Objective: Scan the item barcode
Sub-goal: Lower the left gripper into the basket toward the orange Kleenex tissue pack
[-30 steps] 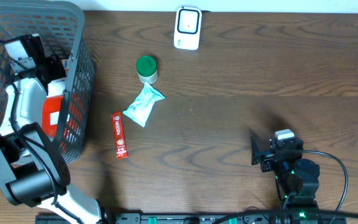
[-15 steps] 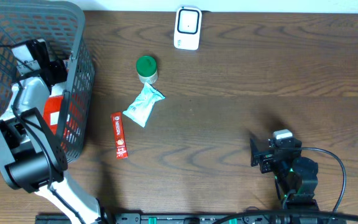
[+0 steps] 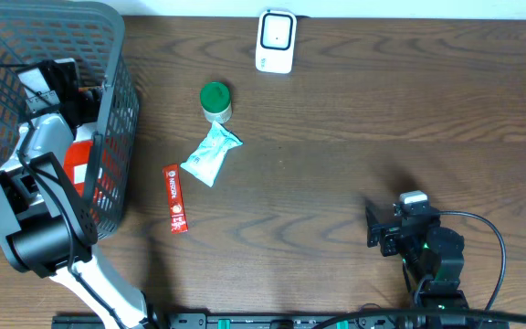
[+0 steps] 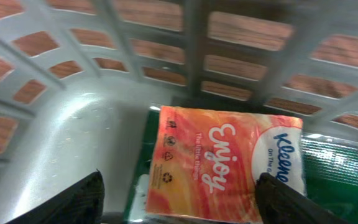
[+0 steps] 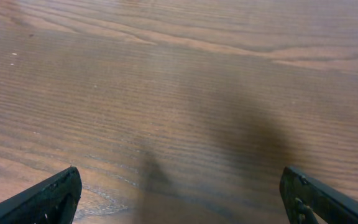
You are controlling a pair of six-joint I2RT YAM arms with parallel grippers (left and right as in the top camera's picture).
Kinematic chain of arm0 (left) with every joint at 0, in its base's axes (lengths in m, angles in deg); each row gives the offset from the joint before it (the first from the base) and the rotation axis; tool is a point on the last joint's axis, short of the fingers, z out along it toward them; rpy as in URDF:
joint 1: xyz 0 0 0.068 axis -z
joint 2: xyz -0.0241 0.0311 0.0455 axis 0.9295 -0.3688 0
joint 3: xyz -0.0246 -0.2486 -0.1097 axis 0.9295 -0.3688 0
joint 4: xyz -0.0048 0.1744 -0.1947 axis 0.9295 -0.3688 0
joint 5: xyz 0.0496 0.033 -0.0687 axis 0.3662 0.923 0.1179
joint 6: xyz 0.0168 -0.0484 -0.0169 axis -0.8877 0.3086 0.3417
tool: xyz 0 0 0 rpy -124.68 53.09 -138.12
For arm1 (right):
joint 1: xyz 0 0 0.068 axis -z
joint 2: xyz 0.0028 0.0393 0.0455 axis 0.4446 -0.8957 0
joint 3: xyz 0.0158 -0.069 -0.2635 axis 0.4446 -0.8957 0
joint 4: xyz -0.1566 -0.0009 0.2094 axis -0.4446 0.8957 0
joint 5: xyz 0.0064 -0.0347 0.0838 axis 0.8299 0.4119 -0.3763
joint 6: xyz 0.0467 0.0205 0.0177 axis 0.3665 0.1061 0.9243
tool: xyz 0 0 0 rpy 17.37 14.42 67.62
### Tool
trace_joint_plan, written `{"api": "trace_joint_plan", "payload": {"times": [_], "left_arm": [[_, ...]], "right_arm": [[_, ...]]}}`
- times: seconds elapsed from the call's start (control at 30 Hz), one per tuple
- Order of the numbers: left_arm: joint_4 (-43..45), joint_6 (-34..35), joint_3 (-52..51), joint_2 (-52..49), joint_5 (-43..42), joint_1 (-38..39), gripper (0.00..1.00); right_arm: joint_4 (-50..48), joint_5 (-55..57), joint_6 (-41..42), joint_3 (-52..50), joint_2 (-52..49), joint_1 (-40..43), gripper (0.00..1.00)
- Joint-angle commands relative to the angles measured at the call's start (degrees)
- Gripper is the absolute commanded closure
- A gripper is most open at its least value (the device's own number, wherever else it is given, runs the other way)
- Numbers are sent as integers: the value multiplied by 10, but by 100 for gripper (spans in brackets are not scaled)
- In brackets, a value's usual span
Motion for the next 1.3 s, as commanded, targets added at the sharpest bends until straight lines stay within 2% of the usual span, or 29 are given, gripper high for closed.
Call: {"api": "trace_joint_plan", "payload": {"times": [0.0, 0.53, 0.83, 1.03, 1.27], "left_arm": [[-9, -18, 3, -21, -44, 1, 20], [-18, -13, 21, 33, -52, 1, 19], [-41, -12, 21, 33, -93, 0, 20], [-85, -64, 21, 33, -92, 0, 19], [-90, -81, 21, 33, -86, 1, 19]], "right_arm": [[3, 5, 23, -1, -6, -4, 1], [1, 6, 24, -1, -25, -4, 1], [1, 16, 24, -1, -25, -4, 1], [1, 19, 24, -1, -25, -4, 1], [1, 27, 24, -1, -25, -4, 1]]}}
